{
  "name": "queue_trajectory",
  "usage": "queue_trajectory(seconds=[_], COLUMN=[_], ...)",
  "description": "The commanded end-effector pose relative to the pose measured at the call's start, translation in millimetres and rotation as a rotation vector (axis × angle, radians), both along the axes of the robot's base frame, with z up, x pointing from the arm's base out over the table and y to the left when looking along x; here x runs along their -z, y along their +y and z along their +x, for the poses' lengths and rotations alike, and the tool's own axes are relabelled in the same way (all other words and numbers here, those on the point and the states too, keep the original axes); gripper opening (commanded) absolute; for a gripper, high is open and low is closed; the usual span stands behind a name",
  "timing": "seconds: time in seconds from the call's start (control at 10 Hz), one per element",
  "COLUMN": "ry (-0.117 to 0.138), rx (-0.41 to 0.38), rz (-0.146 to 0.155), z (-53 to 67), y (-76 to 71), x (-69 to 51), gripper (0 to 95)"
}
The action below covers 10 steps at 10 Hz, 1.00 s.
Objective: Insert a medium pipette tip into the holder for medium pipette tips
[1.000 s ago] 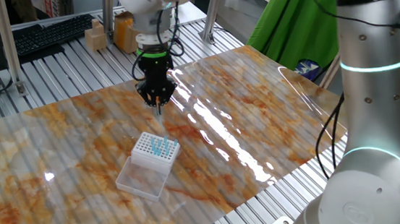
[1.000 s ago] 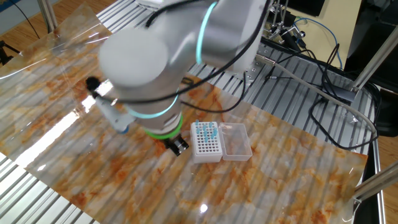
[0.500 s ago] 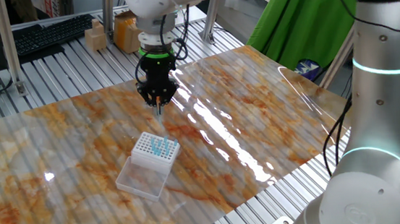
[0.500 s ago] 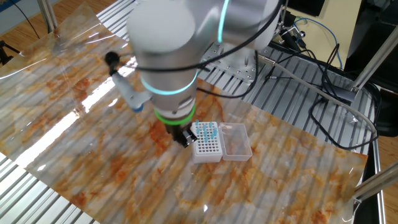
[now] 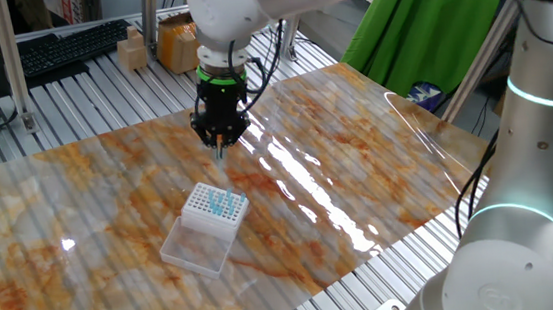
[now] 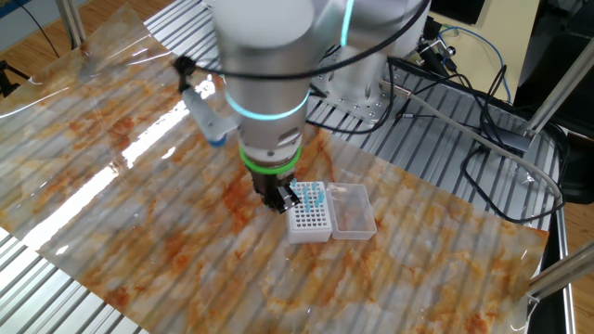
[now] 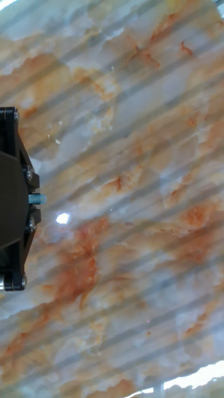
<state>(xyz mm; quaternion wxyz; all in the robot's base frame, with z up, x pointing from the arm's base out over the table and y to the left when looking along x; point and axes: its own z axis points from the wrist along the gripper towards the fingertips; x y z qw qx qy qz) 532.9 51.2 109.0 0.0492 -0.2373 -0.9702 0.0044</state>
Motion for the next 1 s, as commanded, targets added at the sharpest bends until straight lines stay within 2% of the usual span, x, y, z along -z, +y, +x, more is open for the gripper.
queue_trajectory(seconds=[0.1, 0.2, 0.6, 1.0], ry=[-0.034, -0.046, -0.120, -0.161], rx=[0.020, 0.019, 0.021, 0.029], rz=[-0.004, -0.006, -0.012, -0.014], z=[-1.7, -1.9, -1.7, -2.5], y=[3.6, 4.3, 5.1, 7.3], x=[-4.3, -5.8, -7.8, -8.1], gripper=[0.0, 0.0, 0.0, 0.0])
